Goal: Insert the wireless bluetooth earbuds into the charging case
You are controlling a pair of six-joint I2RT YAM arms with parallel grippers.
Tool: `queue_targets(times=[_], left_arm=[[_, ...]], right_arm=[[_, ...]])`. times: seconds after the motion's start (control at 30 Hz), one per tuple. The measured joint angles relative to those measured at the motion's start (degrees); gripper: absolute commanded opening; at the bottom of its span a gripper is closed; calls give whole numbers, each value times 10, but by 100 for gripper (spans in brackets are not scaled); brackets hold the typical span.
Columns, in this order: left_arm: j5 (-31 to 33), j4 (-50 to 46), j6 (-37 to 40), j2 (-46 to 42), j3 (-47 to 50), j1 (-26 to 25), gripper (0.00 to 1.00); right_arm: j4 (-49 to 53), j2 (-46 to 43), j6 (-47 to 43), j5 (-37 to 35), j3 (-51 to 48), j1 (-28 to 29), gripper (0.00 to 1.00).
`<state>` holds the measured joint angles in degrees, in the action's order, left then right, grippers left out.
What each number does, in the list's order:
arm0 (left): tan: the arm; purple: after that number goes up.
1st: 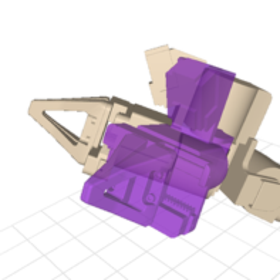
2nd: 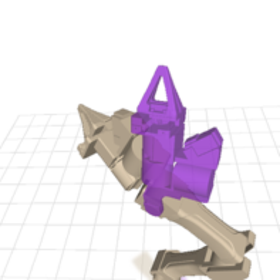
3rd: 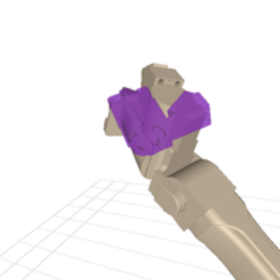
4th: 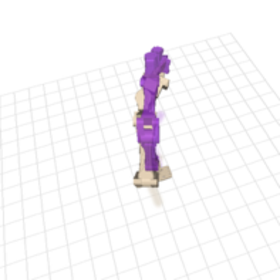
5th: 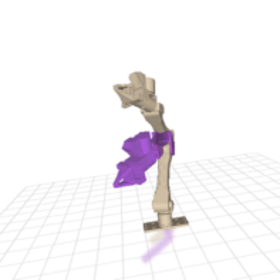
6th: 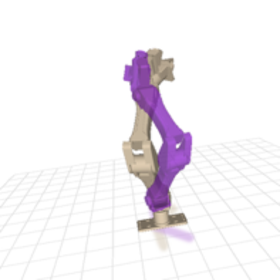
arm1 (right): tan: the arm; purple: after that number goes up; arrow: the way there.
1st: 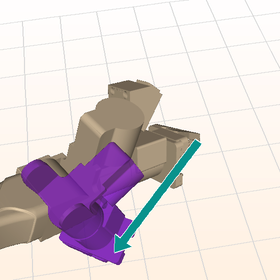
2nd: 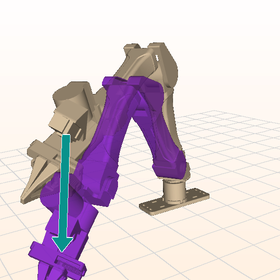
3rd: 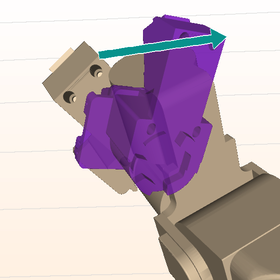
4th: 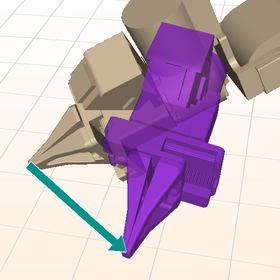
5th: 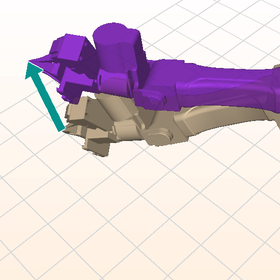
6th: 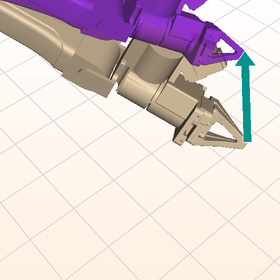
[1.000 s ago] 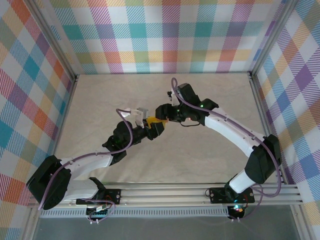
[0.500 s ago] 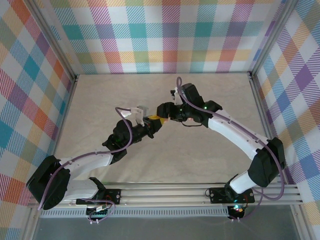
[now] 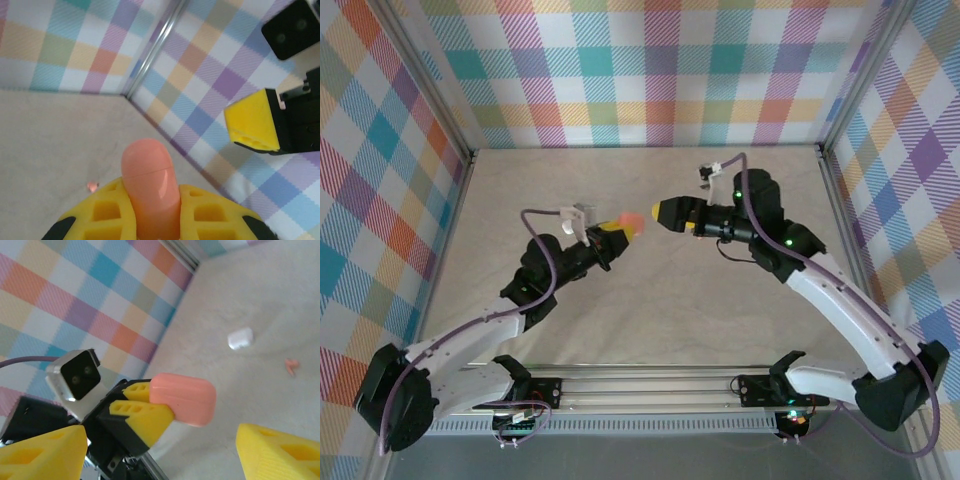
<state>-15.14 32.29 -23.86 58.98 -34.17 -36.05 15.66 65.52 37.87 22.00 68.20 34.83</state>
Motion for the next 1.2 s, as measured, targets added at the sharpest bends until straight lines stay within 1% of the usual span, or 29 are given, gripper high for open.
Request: queue_targets(times=[0.1, 0.2, 0.3, 0.37, 0.43, 0.57, 0.67, 0.83, 0.97, 1.07, 1.2], left_arm=[[-28, -5, -12, -14, -28, 8, 0], [-61, 8, -33, -12, -47, 7, 0], [-92, 40, -67, 2, -55, 7, 0], [-109, 60, -90, 14, -57, 7, 0], [-119, 75, -107, 24, -58, 7, 0], [-134, 101, -132, 28, -59, 7, 0], [-138, 118, -146, 29, -60, 9, 0], [-140, 145, -162, 38, -63, 11, 0], [-143, 142, -164, 42, -64, 13, 13], [-144, 114, -150, 38, -70, 13, 16], [-149, 54, -115, 23, -83, 13, 22]], right_arm=[[-24, -2, -8, 33, 0, 0, 76], [-57, 10, -6, 66, -9, 0, 70], [-85, 23, 2, 96, -21, 0, 62], [-101, 31, 8, 112, -24, 0, 55], [-114, 34, 14, 124, -28, 0, 49], [-141, 35, 26, 140, -34, -4, 34], [-161, 35, 35, 151, -37, -7, 26], [-203, 38, 43, 167, -44, -14, 18], [-213, 38, 39, 170, -53, -18, 12], [-206, 38, 26, 169, -54, -19, 9], [-185, 38, -6, 171, -51, -19, 5]])
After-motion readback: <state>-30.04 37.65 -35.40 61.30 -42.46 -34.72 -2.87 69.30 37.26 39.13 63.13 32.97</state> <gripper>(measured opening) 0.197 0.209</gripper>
